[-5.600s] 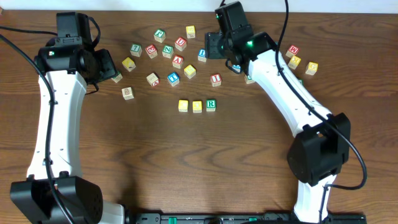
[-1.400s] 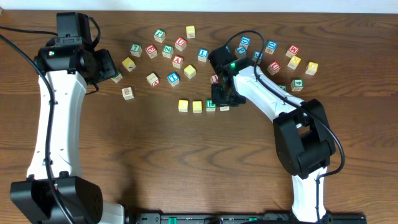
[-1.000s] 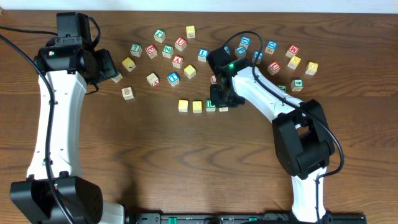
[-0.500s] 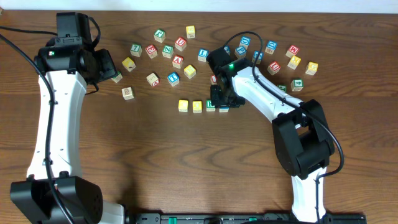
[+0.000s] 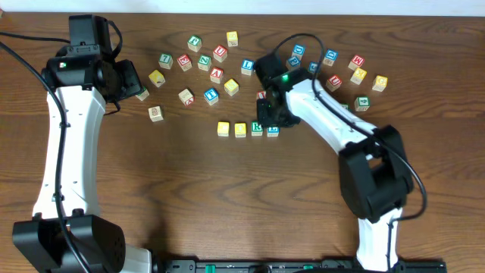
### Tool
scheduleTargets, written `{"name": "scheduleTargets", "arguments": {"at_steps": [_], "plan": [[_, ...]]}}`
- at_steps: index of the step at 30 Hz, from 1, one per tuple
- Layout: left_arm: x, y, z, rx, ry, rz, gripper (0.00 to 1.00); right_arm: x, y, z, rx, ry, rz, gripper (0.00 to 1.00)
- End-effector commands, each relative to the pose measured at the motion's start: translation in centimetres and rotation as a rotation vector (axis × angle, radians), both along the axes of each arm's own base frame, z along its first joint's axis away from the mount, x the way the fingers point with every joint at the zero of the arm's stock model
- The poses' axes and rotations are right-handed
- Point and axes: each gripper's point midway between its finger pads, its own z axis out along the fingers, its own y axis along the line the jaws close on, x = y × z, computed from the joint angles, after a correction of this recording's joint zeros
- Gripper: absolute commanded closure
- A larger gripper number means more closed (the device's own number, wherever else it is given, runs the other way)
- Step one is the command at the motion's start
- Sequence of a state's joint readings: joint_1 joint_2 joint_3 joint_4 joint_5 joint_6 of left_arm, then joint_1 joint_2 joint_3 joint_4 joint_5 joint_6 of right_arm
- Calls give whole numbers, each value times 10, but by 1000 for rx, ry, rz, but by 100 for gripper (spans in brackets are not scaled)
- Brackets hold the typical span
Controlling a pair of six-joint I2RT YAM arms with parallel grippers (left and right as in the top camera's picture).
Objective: Spell out CORL
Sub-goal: 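Open the right gripper and raise it away from the L block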
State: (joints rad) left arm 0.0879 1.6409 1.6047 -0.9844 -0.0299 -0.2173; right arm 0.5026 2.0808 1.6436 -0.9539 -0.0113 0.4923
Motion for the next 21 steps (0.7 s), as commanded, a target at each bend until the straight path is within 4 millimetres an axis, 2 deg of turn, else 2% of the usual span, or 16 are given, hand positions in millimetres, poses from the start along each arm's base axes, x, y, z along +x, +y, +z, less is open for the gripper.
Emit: {"name": "scheduleTargets", "arguments": {"at_steps": [1, 6, 14, 21], "plan": [[0, 2, -2, 4, 6, 17, 38, 15, -2, 49, 56, -106, -19, 62], [0, 2, -2, 4, 6, 17, 38, 17, -10, 64, 68, -131, -37, 60], [1, -8, -3, -49, 2, -10, 38, 16, -21, 63, 56, -112, -60, 59], [2, -15, -4, -49, 6, -27, 38, 17, -23, 63, 56, -112, -64, 54]]}}
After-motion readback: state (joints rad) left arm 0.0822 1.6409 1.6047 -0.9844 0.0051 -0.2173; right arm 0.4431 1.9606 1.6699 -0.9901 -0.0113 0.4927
